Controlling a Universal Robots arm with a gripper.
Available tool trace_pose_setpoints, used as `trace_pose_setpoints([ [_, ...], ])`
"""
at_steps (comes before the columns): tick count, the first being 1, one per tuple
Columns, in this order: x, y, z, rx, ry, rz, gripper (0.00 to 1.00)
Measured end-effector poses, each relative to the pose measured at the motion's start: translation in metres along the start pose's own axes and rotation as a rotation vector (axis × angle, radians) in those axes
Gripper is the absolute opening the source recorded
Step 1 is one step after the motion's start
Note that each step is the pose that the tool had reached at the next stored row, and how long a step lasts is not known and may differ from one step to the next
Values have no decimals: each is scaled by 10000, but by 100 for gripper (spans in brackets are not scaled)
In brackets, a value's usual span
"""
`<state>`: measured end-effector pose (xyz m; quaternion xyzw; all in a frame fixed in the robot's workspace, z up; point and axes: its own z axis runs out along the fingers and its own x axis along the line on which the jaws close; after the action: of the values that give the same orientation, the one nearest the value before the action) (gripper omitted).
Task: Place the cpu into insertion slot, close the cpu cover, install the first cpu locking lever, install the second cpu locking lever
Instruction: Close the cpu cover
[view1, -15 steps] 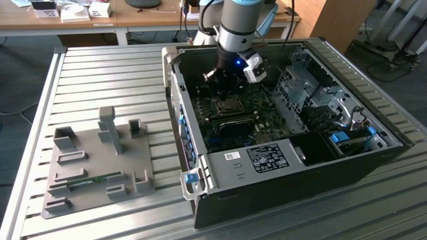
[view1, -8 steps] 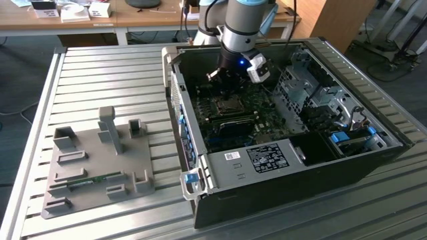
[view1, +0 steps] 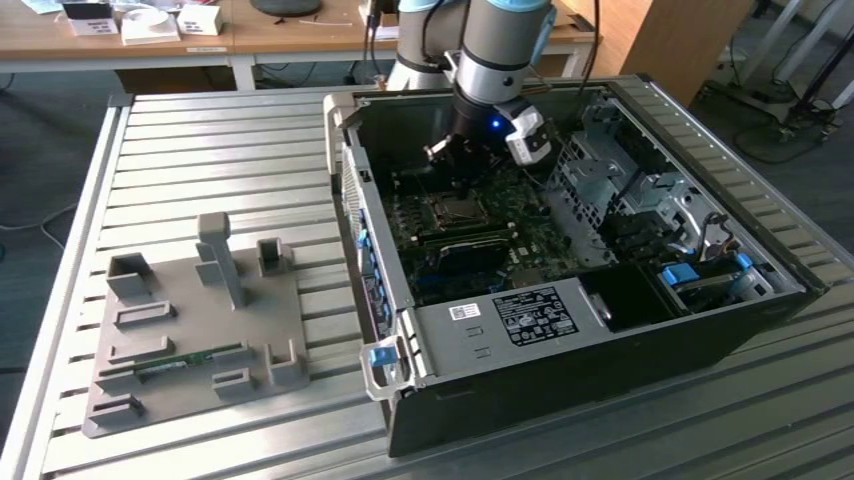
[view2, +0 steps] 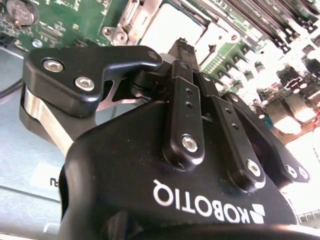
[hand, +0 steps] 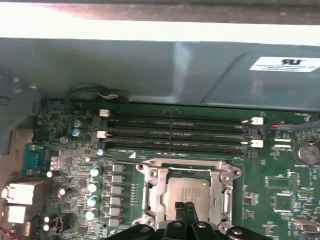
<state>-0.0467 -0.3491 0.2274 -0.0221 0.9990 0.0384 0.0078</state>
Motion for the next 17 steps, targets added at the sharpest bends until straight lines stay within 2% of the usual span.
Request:
trace_pose_setpoints([
  [12,-10,2,-21,-2,-1,-1,11],
  [13,-32,1,-21,0,0,0,11],
  [17,-36,1,-25,0,-1,0,11],
])
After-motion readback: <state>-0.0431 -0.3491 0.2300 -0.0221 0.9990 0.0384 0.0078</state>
